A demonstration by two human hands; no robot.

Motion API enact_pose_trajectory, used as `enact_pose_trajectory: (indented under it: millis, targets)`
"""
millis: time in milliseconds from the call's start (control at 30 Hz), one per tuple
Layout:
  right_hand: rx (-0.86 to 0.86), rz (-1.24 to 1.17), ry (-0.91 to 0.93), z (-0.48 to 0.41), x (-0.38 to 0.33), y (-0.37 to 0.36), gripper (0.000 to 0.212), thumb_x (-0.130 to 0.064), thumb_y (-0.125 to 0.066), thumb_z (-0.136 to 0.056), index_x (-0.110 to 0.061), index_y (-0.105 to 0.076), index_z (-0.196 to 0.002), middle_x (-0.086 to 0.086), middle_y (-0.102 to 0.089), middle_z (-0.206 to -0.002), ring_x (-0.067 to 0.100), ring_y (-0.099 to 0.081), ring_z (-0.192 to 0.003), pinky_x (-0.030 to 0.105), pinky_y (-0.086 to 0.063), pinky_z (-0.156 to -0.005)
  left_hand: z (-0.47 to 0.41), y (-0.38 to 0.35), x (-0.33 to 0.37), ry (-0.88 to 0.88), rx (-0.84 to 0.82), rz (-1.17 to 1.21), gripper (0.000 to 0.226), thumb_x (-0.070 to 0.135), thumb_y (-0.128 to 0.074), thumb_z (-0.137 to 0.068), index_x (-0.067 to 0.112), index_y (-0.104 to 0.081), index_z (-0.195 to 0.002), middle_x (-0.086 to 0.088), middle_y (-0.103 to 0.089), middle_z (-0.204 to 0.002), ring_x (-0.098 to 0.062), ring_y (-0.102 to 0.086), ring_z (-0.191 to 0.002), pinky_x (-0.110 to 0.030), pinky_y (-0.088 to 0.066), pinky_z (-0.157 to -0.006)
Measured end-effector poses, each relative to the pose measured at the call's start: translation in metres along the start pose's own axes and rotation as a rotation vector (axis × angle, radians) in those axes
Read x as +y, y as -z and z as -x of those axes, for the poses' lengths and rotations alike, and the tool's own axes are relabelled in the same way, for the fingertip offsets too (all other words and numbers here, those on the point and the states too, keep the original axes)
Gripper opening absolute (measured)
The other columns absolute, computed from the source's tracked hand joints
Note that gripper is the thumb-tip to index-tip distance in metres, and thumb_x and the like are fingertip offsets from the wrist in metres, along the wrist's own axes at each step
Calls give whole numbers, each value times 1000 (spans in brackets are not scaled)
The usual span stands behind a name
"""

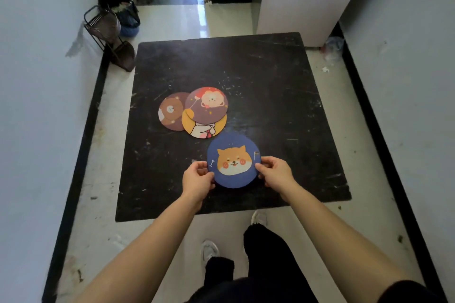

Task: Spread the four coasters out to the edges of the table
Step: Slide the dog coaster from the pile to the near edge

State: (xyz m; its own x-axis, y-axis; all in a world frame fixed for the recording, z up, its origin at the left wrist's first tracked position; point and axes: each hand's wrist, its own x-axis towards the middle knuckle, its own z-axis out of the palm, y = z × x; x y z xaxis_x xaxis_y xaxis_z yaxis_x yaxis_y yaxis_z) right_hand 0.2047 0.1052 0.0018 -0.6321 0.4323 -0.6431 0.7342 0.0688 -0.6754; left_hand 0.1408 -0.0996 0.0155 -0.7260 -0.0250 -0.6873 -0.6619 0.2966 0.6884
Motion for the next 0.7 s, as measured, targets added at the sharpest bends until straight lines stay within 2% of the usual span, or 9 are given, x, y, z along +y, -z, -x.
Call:
enact_pose_trajectory:
  millis: [67,133,200,333,467,567,700]
  targets:
    - [24,18,-21,2,21,-7,19,-22,-69,-92,-22,-69,-111,-2,-73,-88,13,-68,-72,34,-58,-66,1,0,-19,28,13,-4,20,0,-63,-88,17,-62,-98,-5,-70,-93,-22,-69,-82,-35,-60,-65]
    - [36,41,-43,0,40,-14,22,-21,-70,-91,-18,-70,-112,-1,-74,-87,17,-71,-80,43,-59,-82,1,-3,-35,61,45,-29,20,1,-65,-87,16,-63,-99,-7,-70,-90,-22,-69,-81,-34,-59,-64]
    - [52,48,-70,-4,55,-20,23,-20,-70,-90,-16,-71,-112,1,-74,-90,21,-71,-87,46,-58,-88,-2,-8,-48,79,78,-54,20,2,-68,-86,15,-65,-101,-7,-71,-88,-21,-69,-79,-33,-57,-63]
    - [98,52,-122,-12,72,-26,21,-20,-71,-88,-15,-73,-109,4,-76,-90,26,-72,-93,48,-58,-87,-8,-19,-62,134,170,-69,19,4,-73,-82,14,-67,-97,-3,-71,-82,-19,-68,-77,-34,-57,-65]
    - [137,104,-174,-14,76,-22,24,-26,-75,-85,-16,-77,-106,3,-78,-88,22,-73,-93,42,-59,-88,-13,-23,-70,167,202,-53,17,3,-74,-82,9,-68,-97,-3,-69,-80,-17,-67,-71,-29,-55,-62]
    - [131,151,-179,-13,74,-18,23,-28,-74,-84,-18,-78,-104,-3,-75,-73,17,-72,-90,36,-58,-88,-15,-22,-73,161,209,-66,18,5,-75,-81,7,-70,-98,-5,-71,-83,-18,-68,-73,-29,-56,-65]
    - [105,235,-160,-12,71,-15,22,-31,-74,-84,-19,-78,-102,2,-79,-92,19,-71,-94,35,-57,-87,-19,-23,-75,149,228,-109,16,9,-75,-82,10,-73,-98,0,-70,-81,-15,-69,-74,-29,-57,-65]
